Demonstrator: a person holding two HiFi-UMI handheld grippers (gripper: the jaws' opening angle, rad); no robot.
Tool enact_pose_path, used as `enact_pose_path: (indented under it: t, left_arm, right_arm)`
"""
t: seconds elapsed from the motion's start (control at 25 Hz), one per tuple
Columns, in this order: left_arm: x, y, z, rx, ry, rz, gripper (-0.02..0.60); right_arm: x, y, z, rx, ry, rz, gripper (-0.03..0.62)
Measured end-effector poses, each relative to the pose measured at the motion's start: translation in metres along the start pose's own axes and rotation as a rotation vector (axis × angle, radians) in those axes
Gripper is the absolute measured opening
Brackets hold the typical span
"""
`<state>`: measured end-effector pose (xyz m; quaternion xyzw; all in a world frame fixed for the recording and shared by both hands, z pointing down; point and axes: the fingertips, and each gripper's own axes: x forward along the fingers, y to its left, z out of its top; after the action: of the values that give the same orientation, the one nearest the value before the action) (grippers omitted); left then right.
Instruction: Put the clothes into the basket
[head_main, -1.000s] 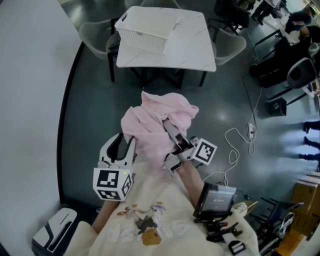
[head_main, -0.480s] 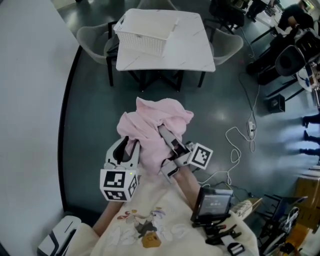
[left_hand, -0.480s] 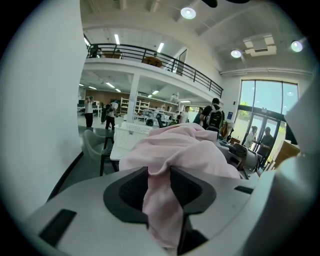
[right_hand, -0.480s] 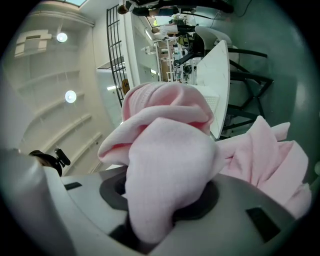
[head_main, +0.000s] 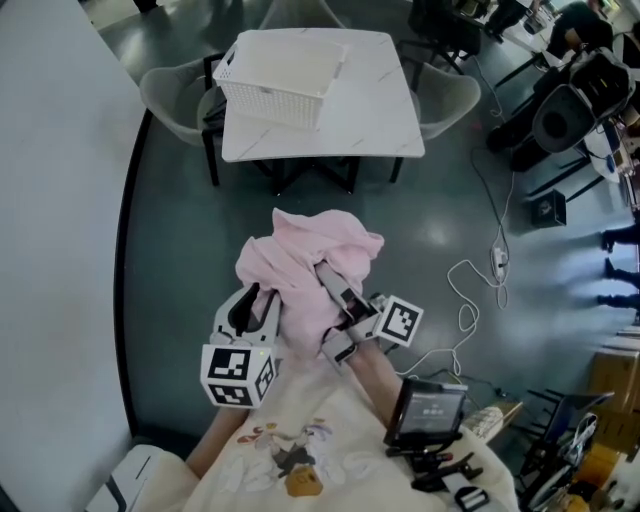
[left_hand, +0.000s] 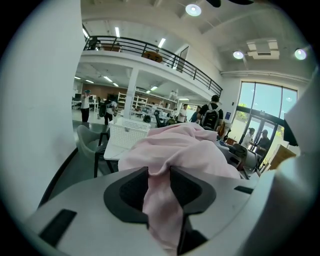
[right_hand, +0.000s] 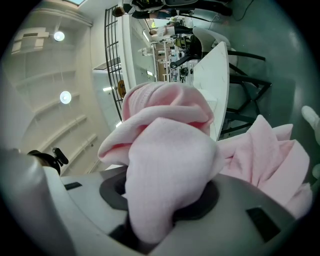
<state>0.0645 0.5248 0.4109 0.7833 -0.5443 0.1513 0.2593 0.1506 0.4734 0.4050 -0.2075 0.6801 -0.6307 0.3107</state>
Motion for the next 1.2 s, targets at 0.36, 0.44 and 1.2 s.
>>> enact_pose_path:
  t: [0.36, 0.44, 1.2]
  left_arm:
    - [0.077, 0.017, 0.062, -0.006, 0.005, 0.029, 0.141]
    - [0.097, 0.019, 0.078, -0.013, 0.002, 0.037, 0.141]
    - [0.222, 0.001, 0.18, -0.019, -0.013, 0.11, 0.13]
  right_arm:
    - [0.063, -0.005, 0.078, 0.013, 0.035, 0.011, 0.179]
    - [0.078, -0.005, 0.1, 0.015, 0.048, 0.019, 0.179]
    - [0.146, -0.002, 0.247, 0.113, 0.088, 0.052, 0.179]
